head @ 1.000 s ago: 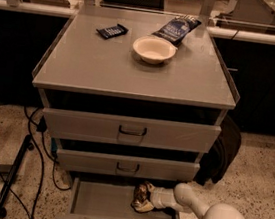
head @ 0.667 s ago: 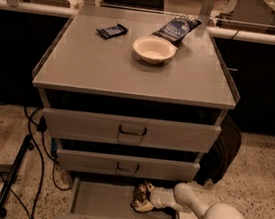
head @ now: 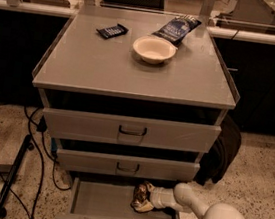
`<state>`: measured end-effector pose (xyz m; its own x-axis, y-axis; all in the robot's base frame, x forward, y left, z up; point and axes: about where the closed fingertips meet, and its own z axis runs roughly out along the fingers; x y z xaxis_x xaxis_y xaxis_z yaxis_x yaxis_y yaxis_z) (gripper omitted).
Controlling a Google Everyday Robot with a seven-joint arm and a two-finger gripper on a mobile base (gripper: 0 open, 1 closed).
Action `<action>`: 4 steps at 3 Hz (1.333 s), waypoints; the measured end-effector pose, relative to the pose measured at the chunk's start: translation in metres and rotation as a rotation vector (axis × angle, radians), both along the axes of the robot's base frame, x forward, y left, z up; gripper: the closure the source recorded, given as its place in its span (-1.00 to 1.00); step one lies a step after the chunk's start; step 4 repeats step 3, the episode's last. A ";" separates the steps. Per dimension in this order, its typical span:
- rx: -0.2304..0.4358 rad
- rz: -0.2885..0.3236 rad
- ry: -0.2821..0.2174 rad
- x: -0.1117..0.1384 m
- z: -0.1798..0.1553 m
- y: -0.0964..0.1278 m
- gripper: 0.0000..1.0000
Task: Place orange can into bottom drawer
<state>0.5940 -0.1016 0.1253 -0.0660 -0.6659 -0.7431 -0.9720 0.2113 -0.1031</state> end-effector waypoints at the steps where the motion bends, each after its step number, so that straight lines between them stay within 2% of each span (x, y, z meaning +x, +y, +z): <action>1: 0.000 0.000 0.000 0.000 0.000 0.000 -0.78; 2: 0.000 0.000 0.000 0.000 0.000 0.000 -1.00; 4: 0.000 0.000 0.000 0.000 0.000 0.000 -1.00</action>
Offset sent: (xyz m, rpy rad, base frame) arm 0.0000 0.0000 0.0000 0.0000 0.0000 0.0000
